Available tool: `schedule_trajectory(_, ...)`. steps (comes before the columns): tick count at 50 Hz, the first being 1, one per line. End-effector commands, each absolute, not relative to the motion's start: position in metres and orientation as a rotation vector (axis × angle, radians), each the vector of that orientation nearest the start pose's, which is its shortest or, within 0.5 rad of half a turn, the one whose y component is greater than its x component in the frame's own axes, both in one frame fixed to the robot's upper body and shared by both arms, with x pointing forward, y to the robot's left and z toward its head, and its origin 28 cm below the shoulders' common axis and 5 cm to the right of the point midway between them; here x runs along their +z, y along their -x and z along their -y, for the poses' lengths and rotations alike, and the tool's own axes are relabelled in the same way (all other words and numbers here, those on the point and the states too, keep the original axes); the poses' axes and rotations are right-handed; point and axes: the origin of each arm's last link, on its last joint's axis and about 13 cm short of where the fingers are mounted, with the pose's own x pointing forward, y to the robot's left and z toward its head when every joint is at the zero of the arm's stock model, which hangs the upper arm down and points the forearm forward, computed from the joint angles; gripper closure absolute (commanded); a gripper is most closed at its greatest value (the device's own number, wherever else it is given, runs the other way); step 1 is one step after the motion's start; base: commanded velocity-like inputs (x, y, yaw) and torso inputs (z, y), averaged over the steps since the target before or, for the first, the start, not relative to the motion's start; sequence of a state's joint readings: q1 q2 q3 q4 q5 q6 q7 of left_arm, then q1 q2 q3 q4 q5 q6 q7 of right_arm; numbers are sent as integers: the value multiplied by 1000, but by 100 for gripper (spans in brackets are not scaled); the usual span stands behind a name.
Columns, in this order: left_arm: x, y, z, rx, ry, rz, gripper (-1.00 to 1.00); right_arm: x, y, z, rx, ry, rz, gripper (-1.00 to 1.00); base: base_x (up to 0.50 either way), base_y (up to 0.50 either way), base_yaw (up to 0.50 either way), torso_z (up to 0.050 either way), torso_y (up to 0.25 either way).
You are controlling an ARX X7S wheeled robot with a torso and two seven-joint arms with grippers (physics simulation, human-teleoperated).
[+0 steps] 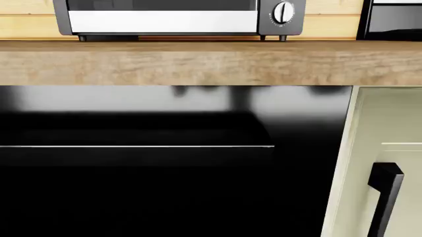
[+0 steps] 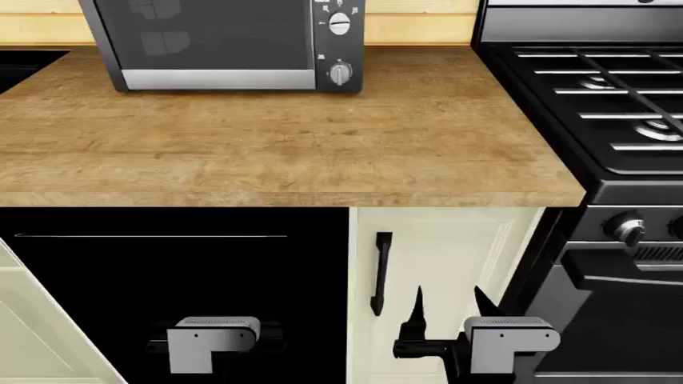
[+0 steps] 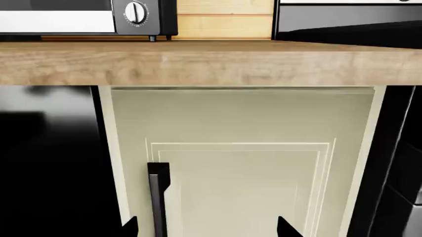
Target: Turn on the toaster oven by setting the timer.
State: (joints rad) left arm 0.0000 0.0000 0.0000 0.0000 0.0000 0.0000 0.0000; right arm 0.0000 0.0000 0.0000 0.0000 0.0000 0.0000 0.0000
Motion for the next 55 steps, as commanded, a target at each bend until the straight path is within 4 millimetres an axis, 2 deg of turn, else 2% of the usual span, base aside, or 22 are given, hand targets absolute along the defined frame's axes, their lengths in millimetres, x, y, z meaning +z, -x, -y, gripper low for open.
schedule_trajectory(1, 14, -209, -205, -13, 6, 6, -100, 14, -210, 96, 12, -19, 26, -100, 0, 0, 0, 0, 0)
schedule_trajectory(13, 17, -209, -205, -11, 3, 31, -100, 14, -208, 96, 1, -2, 42, -100, 0, 0, 0, 0, 0)
schedule_trajectory(19, 26, -207, -204, -13, 1, 55, -100, 20, -206, 97, -18, 12, 71, -100, 0, 0, 0, 0, 0)
schedule_trajectory(23, 51, -199, -208, 7, -12, 143, -100, 41, -204, 101, -18, 2, 114, -100, 0, 0, 0, 0, 0)
schedule_trajectory(25, 64, -190, -211, 1, -24, 158, -100, 54, -203, 103, -16, 1, 147, -100, 0, 0, 0, 0, 0)
schedule_trajectory(27, 70, -187, -212, -2, -31, 158, -100, 61, -203, 104, -14, 6, 162, -100, 0, 0, 0, 0, 0)
schedule_trajectory(35, 100, -191, -218, 8, -87, 185, -100, 89, -209, 108, -19, 30, 206, -100, 0, 0, 0, 0, 0)
schedule_trajectory(40, 126, -186, -224, -21, -67, 182, -100, 107, -216, 110, 1, 48, 206, -100, 0, 0, 0, 0, 0)
schedule_trajectory(46, 151, -200, -227, -77, -44, 125, -100, 130, -224, 113, 28, 81, 208, -100, 0, 0, 0, 0, 0)
schedule_trajectory(49, 166, -219, -225, -105, -64, 113, -100, 143, -229, 114, 39, 110, 177, -100, 0, 0, 0, 0, 0)
schedule_trajectory(55, 186, -212, -231, -111, -52, 100, -100, 164, -234, 117, 54, 116, 142, -100, 0, 0, 0, 0, 0)
